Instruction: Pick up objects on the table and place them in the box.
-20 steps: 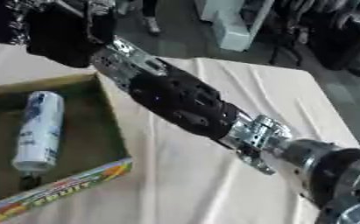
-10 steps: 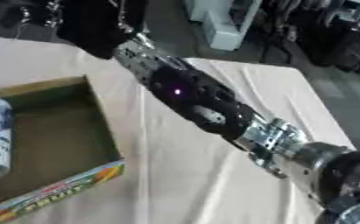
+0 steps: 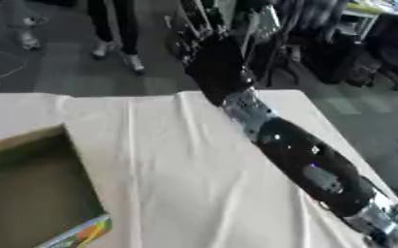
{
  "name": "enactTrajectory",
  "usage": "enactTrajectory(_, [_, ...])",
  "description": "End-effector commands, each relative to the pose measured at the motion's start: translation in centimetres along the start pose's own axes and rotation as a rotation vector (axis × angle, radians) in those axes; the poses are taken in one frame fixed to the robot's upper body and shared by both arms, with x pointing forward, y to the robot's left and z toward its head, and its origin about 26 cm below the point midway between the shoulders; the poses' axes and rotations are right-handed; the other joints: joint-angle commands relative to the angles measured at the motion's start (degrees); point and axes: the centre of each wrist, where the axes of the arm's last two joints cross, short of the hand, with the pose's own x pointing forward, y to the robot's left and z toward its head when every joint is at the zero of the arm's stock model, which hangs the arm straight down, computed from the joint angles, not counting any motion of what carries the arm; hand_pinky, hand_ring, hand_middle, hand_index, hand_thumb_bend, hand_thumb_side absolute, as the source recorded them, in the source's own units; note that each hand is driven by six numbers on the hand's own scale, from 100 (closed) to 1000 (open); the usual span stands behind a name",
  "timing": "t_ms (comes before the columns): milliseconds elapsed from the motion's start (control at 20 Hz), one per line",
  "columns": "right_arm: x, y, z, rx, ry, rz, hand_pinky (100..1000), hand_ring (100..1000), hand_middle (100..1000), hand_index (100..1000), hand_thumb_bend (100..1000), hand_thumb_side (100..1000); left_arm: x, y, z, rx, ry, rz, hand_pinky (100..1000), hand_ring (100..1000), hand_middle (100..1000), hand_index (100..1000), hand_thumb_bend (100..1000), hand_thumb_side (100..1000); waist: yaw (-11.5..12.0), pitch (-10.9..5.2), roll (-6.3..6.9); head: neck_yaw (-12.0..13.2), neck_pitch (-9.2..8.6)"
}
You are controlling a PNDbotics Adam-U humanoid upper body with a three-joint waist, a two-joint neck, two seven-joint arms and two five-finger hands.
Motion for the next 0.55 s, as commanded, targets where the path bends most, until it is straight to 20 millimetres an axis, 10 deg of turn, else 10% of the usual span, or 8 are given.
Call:
enactTrajectory(50, [-0.5,0.7,2.1,0.012,-0.19,0.133,550,654,665,815,100,1000,0.4,0.3,0.3,-0.049,-0.001,-0.039,778,828,836,790,167,1000,-0.65,-0.34,1.23,-2.29,-3.31])
enactTrajectory(550, [-1.5,0.3,1.1,-0.236,-0.475,0.261,483,578,602,736,100,1000,0.3,0.4,3.1,-0.083,0.065,-0.108,775,834,838,788,165,1000,-4.46,0.27,2.39,-2.91,-2.57])
